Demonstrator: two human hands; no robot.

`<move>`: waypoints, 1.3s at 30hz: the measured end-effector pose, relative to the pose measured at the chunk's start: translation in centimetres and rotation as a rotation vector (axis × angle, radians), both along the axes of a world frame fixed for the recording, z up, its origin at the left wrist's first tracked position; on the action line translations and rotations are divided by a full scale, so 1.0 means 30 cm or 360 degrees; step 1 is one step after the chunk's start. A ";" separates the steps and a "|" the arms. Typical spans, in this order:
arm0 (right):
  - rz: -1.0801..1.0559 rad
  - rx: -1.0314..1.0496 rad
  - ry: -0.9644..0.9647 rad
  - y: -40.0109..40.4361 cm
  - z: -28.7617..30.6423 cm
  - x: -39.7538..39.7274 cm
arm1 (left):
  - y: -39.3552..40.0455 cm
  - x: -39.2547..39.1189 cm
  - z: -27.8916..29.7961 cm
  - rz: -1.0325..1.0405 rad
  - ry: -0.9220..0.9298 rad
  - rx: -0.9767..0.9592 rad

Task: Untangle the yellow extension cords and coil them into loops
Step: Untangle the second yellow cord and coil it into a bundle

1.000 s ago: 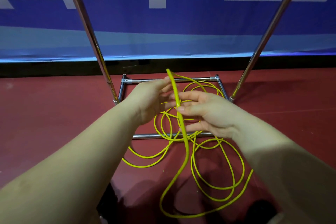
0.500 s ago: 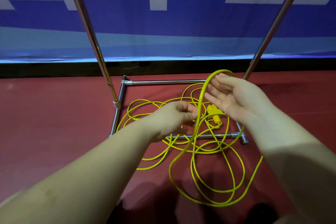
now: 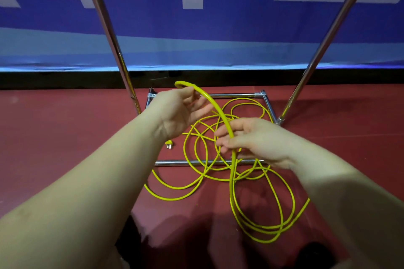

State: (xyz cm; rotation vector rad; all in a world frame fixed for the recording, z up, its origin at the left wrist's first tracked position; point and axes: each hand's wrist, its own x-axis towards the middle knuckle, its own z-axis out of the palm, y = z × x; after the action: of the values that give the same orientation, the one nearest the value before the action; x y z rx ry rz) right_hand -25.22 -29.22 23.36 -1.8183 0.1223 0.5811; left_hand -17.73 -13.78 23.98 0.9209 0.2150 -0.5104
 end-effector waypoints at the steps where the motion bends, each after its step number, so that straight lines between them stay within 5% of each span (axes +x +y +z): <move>1: -0.0013 -0.0025 -0.0031 -0.004 0.005 0.000 | 0.005 -0.001 0.001 0.0000 0.0000 -0.0011; 5: -0.0243 0.0083 -0.0105 -0.023 0.020 0.014 | -0.009 -0.031 -0.011 -0.0215 -0.0154 0.0310; 9: -0.0729 0.0560 -0.0062 -0.051 0.044 0.043 | -0.041 -0.087 -0.056 -0.0831 -0.0431 0.0838; 13: -0.1058 0.0884 -0.0130 -0.092 0.078 0.069 | -0.066 -0.135 -0.073 -0.1209 -0.0607 0.0922; 19: -0.0762 0.0574 -0.0149 -0.098 0.075 0.052 | -0.053 -0.095 -0.036 -0.0842 -0.0599 0.0844; 23: -0.0190 0.0052 -0.0022 -0.057 0.031 0.014 | -0.034 -0.056 -0.024 -0.0303 -0.0366 0.0513; 27: 0.0091 -0.0078 -0.0030 -0.033 0.016 0.002 | -0.019 -0.029 -0.015 -0.0039 -0.0228 0.0272; 32: -0.0144 0.0082 -0.0102 -0.052 0.038 0.011 | -0.014 -0.039 -0.021 -0.0302 -0.0368 0.0354; 39: -0.0971 0.0856 -0.0072 -0.085 0.066 0.059 | -0.058 -0.117 -0.052 -0.1049 -0.0555 0.0777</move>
State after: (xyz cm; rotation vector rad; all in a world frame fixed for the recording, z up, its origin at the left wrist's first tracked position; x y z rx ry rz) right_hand -23.46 -31.76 25.35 -1.1816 0.4294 0.1145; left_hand -21.24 -15.51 22.42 1.5513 -0.3110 -0.9114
